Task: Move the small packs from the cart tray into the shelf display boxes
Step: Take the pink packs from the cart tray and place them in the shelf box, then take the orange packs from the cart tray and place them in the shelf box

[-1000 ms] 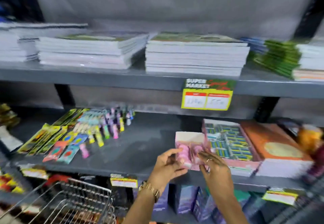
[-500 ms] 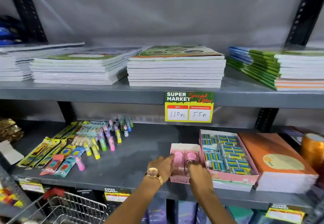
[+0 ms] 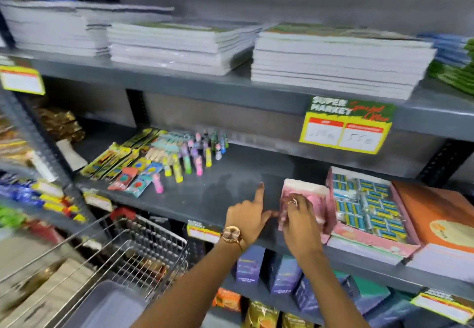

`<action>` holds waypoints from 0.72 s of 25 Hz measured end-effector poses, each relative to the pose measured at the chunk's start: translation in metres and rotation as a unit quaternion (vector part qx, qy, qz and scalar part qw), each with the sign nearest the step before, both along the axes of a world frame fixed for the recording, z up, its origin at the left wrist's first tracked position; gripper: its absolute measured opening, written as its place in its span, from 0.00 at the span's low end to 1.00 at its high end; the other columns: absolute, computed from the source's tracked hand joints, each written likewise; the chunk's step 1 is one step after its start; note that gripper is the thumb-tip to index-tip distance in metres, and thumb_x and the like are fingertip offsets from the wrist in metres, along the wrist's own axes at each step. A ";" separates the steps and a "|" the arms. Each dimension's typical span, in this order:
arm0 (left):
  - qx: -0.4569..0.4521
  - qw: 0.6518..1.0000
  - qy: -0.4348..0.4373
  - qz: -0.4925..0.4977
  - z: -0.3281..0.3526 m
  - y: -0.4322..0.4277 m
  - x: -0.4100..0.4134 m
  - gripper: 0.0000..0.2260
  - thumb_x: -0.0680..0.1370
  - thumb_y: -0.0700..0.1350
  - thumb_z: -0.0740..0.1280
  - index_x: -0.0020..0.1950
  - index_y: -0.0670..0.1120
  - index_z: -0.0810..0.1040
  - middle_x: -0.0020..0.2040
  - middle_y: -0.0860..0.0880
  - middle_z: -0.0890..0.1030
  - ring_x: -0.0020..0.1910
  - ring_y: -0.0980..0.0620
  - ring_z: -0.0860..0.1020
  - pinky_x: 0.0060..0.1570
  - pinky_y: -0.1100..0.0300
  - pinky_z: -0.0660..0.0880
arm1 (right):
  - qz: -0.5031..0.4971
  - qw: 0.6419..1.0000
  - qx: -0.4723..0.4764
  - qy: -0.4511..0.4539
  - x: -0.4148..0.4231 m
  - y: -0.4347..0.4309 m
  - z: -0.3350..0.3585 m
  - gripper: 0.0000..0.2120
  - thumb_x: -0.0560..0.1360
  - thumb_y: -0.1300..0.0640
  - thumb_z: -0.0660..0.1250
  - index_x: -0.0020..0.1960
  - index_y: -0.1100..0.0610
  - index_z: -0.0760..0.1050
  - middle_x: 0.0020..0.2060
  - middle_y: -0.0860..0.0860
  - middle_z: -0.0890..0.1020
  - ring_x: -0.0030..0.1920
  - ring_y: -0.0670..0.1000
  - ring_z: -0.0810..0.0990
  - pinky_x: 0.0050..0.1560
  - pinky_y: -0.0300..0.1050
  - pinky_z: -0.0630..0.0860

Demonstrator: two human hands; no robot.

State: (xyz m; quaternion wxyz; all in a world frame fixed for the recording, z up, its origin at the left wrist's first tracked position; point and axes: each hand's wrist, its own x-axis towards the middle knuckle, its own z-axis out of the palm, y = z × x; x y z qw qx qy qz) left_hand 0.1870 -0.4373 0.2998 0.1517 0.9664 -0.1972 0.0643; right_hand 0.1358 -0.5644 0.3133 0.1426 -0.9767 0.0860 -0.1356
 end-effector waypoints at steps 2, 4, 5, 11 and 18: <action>-0.055 0.997 -0.015 0.056 -0.011 0.049 -0.010 0.35 0.77 0.63 0.56 0.78 0.52 0.44 0.45 0.41 0.85 0.42 0.38 0.83 0.36 0.51 0.75 | 0.087 0.994 0.041 -0.043 0.004 0.050 -0.001 0.19 0.69 0.71 0.65 0.59 0.60 0.78 0.61 0.58 0.78 0.64 0.60 0.72 0.68 0.49 0.69; -0.097 0.987 0.000 0.128 -0.026 0.108 -0.024 0.36 0.76 0.63 0.56 0.78 0.51 0.43 0.45 0.42 0.85 0.41 0.39 0.83 0.33 0.51 0.75 | 0.174 0.980 0.078 -0.058 0.007 0.107 -0.007 0.16 0.68 0.70 0.67 0.55 0.61 0.80 0.56 0.57 0.81 0.59 0.60 0.76 0.64 0.47 0.70; -0.116 0.978 0.016 0.171 -0.038 0.142 -0.034 0.37 0.76 0.63 0.56 0.78 0.52 0.42 0.45 0.43 0.85 0.41 0.39 0.83 0.32 0.51 0.74 | 0.220 0.970 0.091 -0.039 0.009 0.138 -0.013 0.14 0.69 0.68 0.68 0.54 0.60 0.80 0.55 0.56 0.82 0.58 0.59 0.77 0.62 0.47 0.70; -0.199 0.826 0.239 0.470 -0.137 0.307 -0.143 0.32 0.79 0.56 0.59 0.77 0.44 0.53 0.62 0.38 0.78 0.58 0.36 0.77 0.49 0.48 0.75 | 0.447 0.863 0.020 0.233 0.003 0.304 -0.086 0.14 0.74 0.57 0.67 0.59 0.58 0.76 0.58 0.56 0.79 0.60 0.58 0.75 0.60 0.49 0.72; -0.267 0.655 0.481 0.518 -0.236 0.375 -0.206 0.16 0.79 0.45 0.63 0.64 0.38 0.75 0.64 0.39 0.78 0.64 0.43 0.76 0.54 0.70 0.72 | 0.451 0.723 -0.125 0.508 -0.030 0.424 -0.205 0.17 0.73 0.56 0.68 0.60 0.60 0.75 0.60 0.61 0.79 0.60 0.60 0.78 0.58 0.50 0.77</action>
